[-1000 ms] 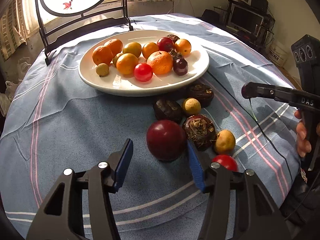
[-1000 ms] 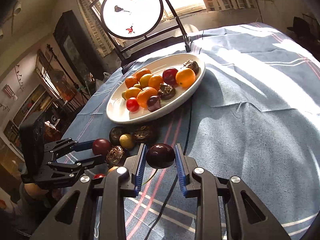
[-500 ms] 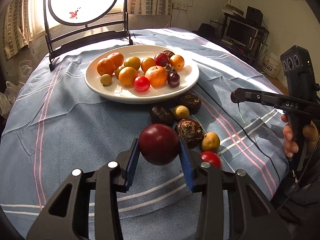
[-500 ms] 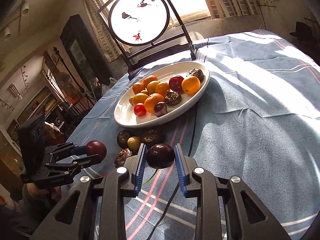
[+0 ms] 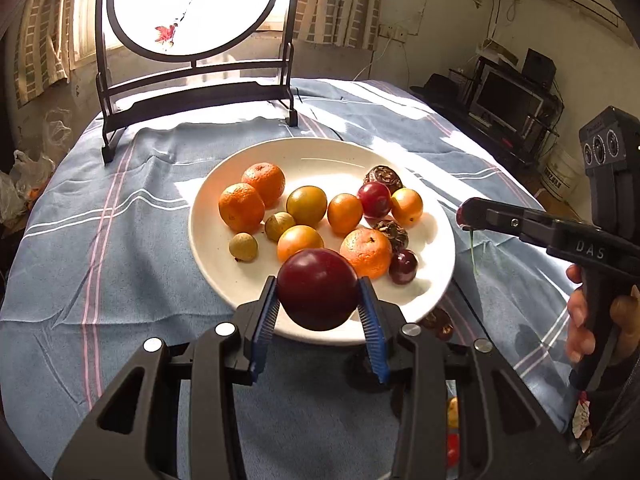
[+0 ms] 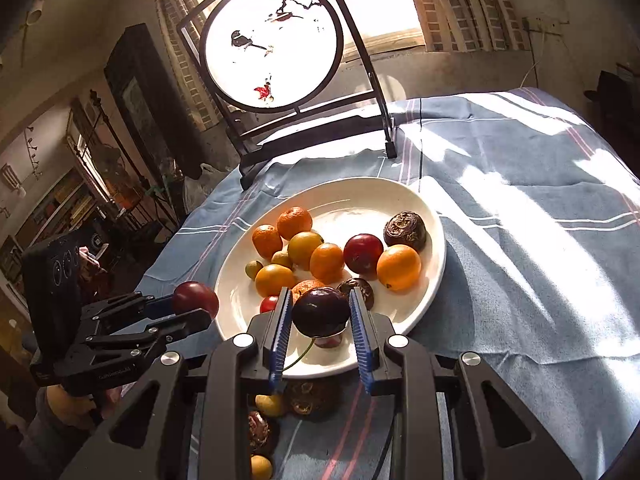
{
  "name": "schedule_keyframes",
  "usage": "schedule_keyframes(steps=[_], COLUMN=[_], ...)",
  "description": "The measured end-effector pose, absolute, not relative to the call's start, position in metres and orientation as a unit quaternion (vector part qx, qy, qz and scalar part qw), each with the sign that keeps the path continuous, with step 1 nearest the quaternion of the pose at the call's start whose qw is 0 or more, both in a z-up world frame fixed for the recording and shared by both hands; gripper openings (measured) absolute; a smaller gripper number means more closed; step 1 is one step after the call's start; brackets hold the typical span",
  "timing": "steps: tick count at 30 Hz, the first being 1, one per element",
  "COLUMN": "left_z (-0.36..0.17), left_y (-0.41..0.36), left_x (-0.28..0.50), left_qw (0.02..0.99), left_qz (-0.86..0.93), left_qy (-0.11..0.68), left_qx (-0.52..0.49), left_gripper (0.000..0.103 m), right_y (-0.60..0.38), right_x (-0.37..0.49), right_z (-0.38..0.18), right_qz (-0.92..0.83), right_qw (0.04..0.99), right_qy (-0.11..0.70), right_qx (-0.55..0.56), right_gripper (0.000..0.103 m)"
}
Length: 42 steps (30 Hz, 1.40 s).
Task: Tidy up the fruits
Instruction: 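Place the red apple on the plate while the right tool releases the plum there, then grasp a red tomato with the left tool while the right tool grasps a yellow-brown pear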
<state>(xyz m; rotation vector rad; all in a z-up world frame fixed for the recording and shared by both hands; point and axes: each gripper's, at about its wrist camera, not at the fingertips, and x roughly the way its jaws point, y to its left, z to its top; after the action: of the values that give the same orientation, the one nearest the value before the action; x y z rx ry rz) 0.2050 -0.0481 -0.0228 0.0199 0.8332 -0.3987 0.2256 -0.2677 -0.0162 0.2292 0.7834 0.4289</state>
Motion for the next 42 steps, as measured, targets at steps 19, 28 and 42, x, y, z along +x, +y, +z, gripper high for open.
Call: schedule_keyframes(steps=[19,28,42], left_z=[-0.041,-0.071,-0.053], left_y=[-0.077,-0.103,-0.070], left_x=[0.070,0.068,0.055], left_qw=[0.879,0.863,0.880], left_qz=[-0.260,-0.272,-0.275], left_qy=[0.386,0.410,0.386], left_qx=[0.108,0.118,0.037], left_gripper=[0.064,0.041,0.031], right_y=[-0.310,-0.312,-0.287], right_x=[0.129,0.117,0.113], right_z=[-0.057,-0.059,-0.061], right_qz=[0.200,0.222,0.242], right_qw=[0.892,0.892,0.886], right_qy=[0.379,0.367,0.386], right_qx=[0.142,0.142,0.084], right_gripper=[0.045,0.045,0.045])
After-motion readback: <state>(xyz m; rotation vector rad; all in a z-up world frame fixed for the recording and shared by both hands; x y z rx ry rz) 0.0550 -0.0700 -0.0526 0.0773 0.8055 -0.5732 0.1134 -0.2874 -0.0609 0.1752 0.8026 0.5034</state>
